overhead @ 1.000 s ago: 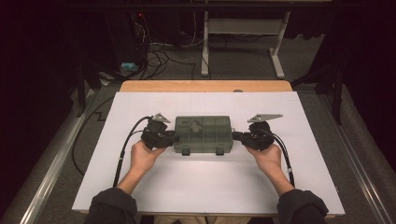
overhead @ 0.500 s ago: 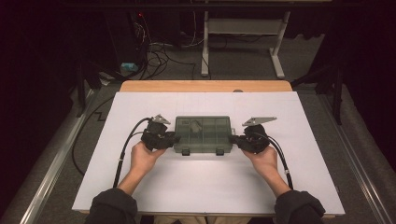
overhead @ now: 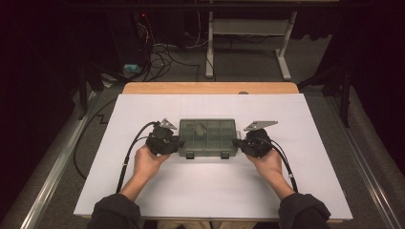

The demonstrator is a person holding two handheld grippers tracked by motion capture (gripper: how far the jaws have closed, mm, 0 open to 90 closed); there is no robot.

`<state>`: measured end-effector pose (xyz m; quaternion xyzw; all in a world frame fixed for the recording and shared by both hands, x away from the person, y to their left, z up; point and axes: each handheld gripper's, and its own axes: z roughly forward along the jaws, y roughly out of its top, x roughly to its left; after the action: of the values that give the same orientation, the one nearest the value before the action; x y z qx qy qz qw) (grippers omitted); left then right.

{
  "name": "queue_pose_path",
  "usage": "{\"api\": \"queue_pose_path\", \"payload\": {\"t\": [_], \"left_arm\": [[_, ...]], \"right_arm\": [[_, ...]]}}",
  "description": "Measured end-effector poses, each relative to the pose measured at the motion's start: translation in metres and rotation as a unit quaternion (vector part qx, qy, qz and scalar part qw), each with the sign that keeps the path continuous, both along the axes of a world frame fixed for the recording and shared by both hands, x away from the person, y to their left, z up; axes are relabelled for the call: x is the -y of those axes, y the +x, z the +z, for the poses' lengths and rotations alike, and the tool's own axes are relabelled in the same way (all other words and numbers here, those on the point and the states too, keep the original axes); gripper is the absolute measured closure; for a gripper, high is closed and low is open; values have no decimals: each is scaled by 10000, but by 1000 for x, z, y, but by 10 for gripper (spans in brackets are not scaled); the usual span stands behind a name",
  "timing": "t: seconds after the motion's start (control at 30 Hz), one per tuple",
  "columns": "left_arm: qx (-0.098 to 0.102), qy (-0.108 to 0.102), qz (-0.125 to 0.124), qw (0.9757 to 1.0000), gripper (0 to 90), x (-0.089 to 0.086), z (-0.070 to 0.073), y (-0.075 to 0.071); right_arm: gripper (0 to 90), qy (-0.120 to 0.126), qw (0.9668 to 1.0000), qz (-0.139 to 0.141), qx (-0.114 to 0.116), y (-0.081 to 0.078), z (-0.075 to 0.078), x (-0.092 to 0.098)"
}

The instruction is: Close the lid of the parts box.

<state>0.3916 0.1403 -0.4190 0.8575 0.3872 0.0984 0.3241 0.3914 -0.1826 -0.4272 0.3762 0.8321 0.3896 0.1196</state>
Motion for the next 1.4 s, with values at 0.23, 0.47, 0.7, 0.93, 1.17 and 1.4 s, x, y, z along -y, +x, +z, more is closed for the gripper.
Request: {"api": "queue_pose_path", "payload": {"t": [0.23,0.47,0.7,0.93,1.17,1.4], "left_arm": [[-7,-1,0,10000,670,-1,-2,0],[-10,-60,3,10000,665,-1,-2,1],[-75,-196,48,9998,599,-6,-1,3],[34,-247,16,9997,524,-8,4,-2],[107,-358,54,9993,475,-10,9,-6],[256,-557,114,9981,451,-16,12,-14]], "right_arm": [[900,42,10000,-6,-11,0,-1,0],[890,93,9999,13,-63,1,0,1],[849,111,9999,27,-50,0,1,1],[787,133,9999,0,-4,-3,5,4],[743,193,9998,-57,75,-7,11,11],[660,291,9994,-96,163,-16,13,19]]}}
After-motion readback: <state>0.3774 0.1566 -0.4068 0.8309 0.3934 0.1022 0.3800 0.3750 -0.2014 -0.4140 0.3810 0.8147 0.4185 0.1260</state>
